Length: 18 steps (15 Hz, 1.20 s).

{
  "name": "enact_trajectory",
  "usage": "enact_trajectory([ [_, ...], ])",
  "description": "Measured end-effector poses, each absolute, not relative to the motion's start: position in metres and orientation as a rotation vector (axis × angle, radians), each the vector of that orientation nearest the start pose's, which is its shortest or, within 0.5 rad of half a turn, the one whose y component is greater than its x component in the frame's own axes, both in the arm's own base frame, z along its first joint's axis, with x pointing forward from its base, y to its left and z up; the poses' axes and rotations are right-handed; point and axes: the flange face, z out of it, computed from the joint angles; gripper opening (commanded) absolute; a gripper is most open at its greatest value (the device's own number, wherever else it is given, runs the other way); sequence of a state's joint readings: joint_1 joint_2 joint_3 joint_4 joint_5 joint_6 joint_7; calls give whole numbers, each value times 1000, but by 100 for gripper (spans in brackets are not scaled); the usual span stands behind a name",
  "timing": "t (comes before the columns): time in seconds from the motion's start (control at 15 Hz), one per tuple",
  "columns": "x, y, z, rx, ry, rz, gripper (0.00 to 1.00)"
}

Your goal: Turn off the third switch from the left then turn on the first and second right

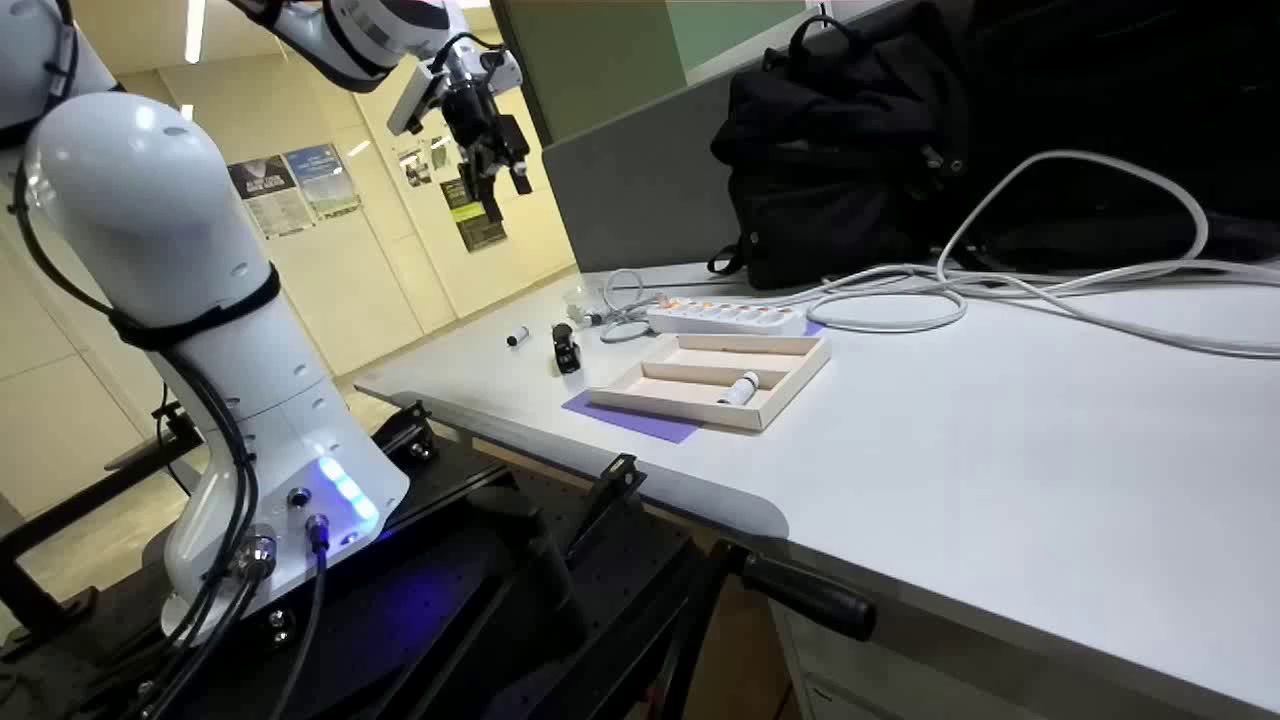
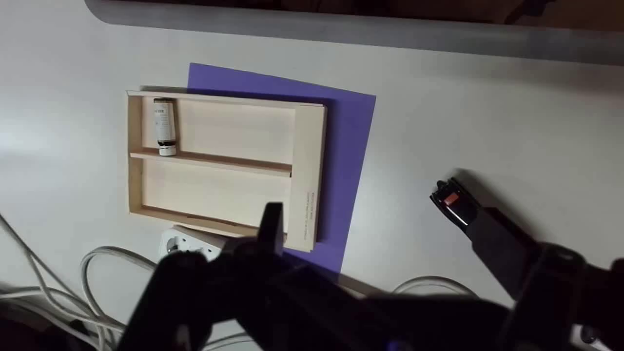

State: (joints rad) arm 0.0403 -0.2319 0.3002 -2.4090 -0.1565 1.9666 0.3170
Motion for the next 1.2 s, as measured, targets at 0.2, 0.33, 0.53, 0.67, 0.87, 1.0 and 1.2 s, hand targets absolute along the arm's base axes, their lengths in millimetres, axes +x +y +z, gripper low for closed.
enact_trajectory([
  [0.2, 413, 136, 382, -3394, -144, 247, 100],
  [0.33, 413, 136, 382, -3394, -145, 247, 100],
  [0.53, 413, 136, 382, -3394, -144, 247, 100],
  [0.67, 413, 136, 382, -3394, -144, 247, 100],
  [0.87, 413, 136, 382, -3394, -144, 247, 100],
  [1.0, 413, 136, 382, -3394, -144, 247, 100],
  [1.2, 415, 136, 383, -3388, -145, 224, 100],
])
